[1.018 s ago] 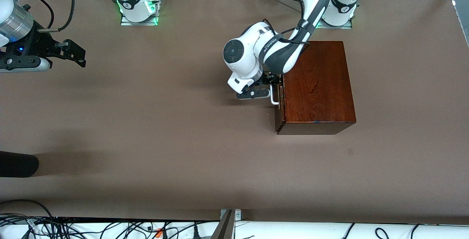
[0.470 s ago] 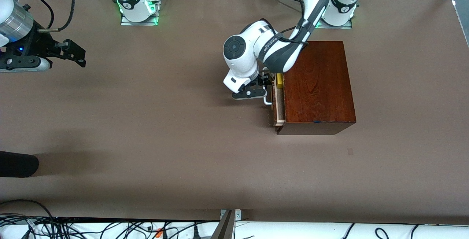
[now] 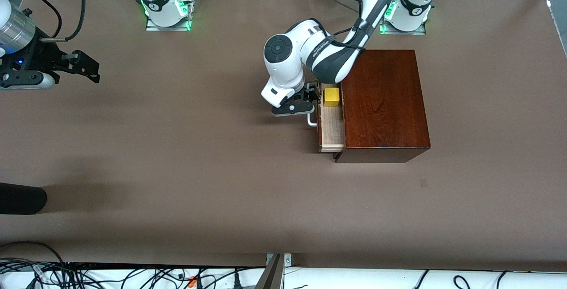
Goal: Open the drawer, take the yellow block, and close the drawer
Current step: 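Pull the drawer out of the box with the left gripper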
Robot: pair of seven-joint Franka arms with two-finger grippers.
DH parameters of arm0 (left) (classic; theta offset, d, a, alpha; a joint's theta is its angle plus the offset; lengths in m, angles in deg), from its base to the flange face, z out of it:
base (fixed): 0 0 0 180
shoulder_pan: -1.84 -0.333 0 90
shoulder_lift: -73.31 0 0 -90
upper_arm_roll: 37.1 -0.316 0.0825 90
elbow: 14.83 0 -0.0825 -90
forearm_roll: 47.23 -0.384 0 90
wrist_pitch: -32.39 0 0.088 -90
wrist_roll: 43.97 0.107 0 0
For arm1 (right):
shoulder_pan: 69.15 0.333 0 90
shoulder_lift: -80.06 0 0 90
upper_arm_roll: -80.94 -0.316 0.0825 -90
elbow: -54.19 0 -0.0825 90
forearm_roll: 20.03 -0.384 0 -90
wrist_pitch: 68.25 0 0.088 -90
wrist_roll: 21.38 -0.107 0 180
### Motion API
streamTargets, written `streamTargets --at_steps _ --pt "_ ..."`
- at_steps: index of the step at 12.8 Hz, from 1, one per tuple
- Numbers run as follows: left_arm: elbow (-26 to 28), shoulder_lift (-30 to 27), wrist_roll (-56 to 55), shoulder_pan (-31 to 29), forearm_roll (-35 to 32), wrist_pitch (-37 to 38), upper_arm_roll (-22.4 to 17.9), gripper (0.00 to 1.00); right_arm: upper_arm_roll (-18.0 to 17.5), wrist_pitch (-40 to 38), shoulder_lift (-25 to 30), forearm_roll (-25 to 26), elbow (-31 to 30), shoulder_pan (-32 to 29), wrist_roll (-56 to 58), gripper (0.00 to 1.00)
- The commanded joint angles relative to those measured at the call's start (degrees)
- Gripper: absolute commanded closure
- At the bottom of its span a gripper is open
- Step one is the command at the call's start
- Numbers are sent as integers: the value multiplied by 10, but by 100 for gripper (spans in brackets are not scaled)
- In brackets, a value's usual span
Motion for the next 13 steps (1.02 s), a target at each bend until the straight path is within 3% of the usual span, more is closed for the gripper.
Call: streamTargets --at_steps 1,6,13 --pt "-23 17 -12 12 34 -24 -1 0 -5 -4 -2 0 8 -7 2 0" --pt "-32 18 -12 11 60 -24 -2 0 -5 -5 -2 0 8 -7 2 0" --pt "-48 13 -2 10 47 -10 -4 0 -4 -6 -2 0 8 -7 2 0"
